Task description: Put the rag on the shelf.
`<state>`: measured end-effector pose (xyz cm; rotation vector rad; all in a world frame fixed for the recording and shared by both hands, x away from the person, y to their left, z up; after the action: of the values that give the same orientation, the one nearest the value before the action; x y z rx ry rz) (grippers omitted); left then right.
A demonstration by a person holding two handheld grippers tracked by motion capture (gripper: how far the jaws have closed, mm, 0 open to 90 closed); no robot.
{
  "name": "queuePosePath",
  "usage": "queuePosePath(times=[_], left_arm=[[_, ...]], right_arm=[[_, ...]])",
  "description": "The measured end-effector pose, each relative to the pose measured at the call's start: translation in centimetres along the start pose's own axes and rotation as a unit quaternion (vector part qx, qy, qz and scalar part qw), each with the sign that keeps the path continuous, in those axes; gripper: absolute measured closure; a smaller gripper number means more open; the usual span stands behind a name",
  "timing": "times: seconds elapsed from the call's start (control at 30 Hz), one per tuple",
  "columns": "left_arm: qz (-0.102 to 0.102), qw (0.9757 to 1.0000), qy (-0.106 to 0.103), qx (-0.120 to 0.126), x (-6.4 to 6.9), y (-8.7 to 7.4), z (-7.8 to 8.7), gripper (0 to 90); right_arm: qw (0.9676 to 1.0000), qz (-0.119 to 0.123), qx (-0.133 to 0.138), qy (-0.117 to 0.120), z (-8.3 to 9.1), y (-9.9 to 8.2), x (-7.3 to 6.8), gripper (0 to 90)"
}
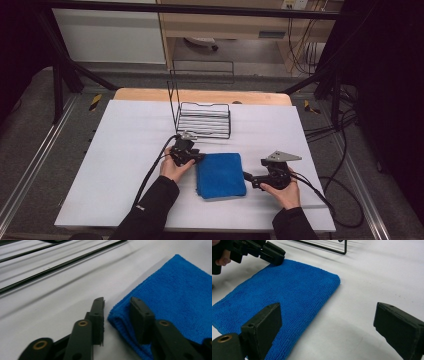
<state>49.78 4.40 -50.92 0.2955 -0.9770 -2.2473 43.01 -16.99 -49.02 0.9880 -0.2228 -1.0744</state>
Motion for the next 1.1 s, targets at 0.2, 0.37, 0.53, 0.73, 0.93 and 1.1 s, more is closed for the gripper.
queuePosePath(times=[0.2,0.37,0.53,0.73,0.93,1.1], left_arm=[[-0.004,1.0000,-0.003,-0.005,0.4,0.0,-0.3,73.0],[-0.010,0.9999,-0.004,-0.011,0.8,-0.1,-0.1,81.9],[-0.007,0.9999,-0.002,-0.009,0.8,-0.1,-0.2,83.9],[-0.024,0.9997,0.004,-0.008,0.9,-0.1,-0.3,84.5],[-0.018,0.9998,-0.005,-0.006,0.7,-0.2,-0.3,84.6],[-0.013,0.9999,-0.011,-0.004,0.6,-0.2,-0.4,84.7]], right_arm=[[1.0000,-0.001,-0.005,0.003,-0.1,0.1,0.1,7.2],[1.0000,0.004,-0.007,0.006,-0.4,0.4,-0.1,5.2],[1.0000,0.008,-0.005,0.004,-1.0,1.3,-0.4,1.9],[0.9999,0.016,-0.004,-0.003,-2.1,2.8,-0.5,7.1],[0.9999,-0.011,-0.010,-0.005,-3.9,4.2,0.1,16.7],[0.9993,-0.019,-0.027,-0.020,-5.6,4.2,0.8,30.0]])
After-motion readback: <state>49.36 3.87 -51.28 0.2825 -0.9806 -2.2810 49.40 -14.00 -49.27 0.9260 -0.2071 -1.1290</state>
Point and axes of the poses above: each handheld gripper's, and its own axes: z roughly backward along the jaws, y roughly out of its top, x roughly to its right, the point moved 9 cm from there along -z, roughly forward along the jaws, and after that the axes turned 9 degrees about -z, right-handed, at the moved point
